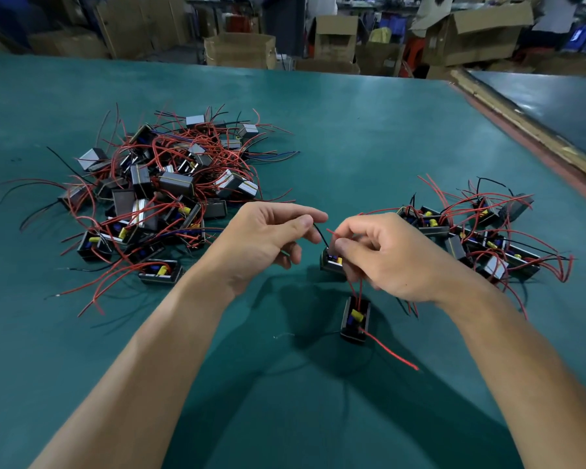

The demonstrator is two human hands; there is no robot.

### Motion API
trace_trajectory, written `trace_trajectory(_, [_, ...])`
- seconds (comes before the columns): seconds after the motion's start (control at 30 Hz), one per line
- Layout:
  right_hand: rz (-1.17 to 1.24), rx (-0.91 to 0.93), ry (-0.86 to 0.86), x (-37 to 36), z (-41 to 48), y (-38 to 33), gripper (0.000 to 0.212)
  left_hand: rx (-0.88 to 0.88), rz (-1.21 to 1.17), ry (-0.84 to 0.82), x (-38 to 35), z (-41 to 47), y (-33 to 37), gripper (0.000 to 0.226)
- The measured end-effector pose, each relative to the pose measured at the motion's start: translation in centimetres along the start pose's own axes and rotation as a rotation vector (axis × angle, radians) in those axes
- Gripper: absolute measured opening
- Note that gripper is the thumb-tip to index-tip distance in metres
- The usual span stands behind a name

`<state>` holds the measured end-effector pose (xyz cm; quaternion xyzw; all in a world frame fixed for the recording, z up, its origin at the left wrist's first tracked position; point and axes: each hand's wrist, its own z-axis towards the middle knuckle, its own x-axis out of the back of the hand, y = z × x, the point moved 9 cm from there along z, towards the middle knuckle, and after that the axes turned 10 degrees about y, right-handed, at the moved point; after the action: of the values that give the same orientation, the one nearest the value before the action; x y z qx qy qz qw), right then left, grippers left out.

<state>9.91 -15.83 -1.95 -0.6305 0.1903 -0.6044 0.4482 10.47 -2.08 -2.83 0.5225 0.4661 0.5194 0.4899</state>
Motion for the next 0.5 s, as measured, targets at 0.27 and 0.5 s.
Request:
trace_trajectory(0.27, [0.002, 0.047, 0.059, 0.67, 0.11, -0.18, 0.025, -0.089, 0.013, 0.083, 0.03, -0.10, 0.70, 0.017])
trace_trajectory(0.5, [0.021, 0.051, 0.043, 0.56, 0.17, -0.14, 0.020, -0.069, -0.007, 0.140, 0.43, 0.08, 0.52, 0.010])
